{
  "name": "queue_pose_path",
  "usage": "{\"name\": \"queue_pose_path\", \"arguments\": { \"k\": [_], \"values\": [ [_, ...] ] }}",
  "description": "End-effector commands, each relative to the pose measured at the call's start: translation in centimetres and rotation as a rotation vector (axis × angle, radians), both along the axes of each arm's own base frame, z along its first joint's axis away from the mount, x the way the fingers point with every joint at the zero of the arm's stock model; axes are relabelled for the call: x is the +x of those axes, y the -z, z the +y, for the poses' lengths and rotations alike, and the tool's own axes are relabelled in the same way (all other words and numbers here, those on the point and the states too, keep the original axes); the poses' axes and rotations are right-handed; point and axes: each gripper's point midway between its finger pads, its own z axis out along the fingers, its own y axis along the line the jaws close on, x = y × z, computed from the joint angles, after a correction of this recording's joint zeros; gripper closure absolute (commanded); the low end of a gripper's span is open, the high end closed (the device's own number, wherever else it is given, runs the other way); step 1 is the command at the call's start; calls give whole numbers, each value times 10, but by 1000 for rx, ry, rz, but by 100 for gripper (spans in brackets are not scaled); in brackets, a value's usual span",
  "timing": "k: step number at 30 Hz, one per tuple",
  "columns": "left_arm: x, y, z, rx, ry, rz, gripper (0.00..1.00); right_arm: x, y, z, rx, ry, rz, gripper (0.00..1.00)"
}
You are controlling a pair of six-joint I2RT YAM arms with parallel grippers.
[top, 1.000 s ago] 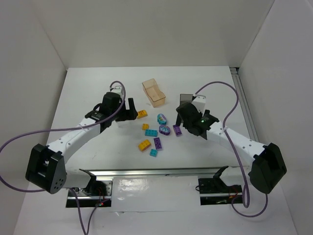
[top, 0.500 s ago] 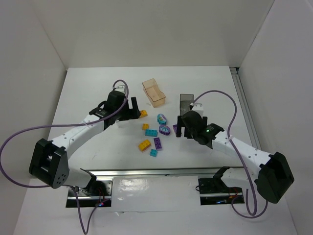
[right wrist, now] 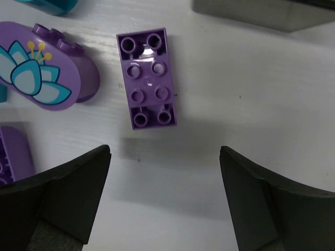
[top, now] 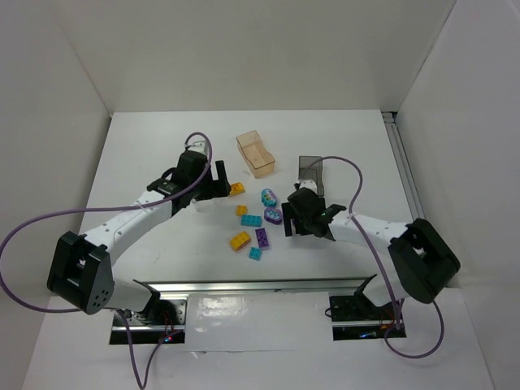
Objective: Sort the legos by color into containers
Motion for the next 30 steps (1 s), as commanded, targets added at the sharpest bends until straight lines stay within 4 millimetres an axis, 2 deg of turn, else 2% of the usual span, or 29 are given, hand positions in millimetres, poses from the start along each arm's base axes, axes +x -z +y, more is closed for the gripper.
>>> {"name": "queue_pose_path", "arguments": {
  "k": [1,3,4,7,8,9,11,15,19,22,23,25,26,30],
  "values": [
    [3,-13,0,-18,-26,-32,0,35,-14,19,-10,-24,-95,10],
    [1,-9,1,-14,-26,-23,0,41,-11,20,-24,-15,-100,11],
    [1,-9,1,-14,-26,-23,0,47,-14,24,-20,-24,-117,16],
    [2,-9,3,-8,-33,-26,0,56,-10,36,-15,-54,-110,21],
    [2,-9,3,-8,-33,-26,0,57,-3,37,-27,-55,-95,25],
    [2,-9,3,-8,-33,-26,0,56,2,36,-35,-56,-84,25],
    [1,-8,5,1,-40,-21,0,62,1,43,-28,-68,-89,29],
    [2,-5,6,11,-47,-15,0,66,3,42,-9,-62,-83,39],
    [2,-5,6,11,-47,-15,0,66,-8,38,6,-57,-92,59],
    [0,-3,7,8,-53,-5,0,63,-36,39,45,-54,-123,63],
    [-1,-2,9,18,-60,0,0,63,-55,37,67,-47,-165,63],
    [0,-7,11,18,-68,-17,0,63,-76,31,78,-21,-205,63],
    [-2,-3,12,16,-74,-6,0,66,-88,26,72,3,-241,63],
    [-5,-11,8,16,-43,-27,0,84,-129,6,104,97,-330,63]
  ]
}}
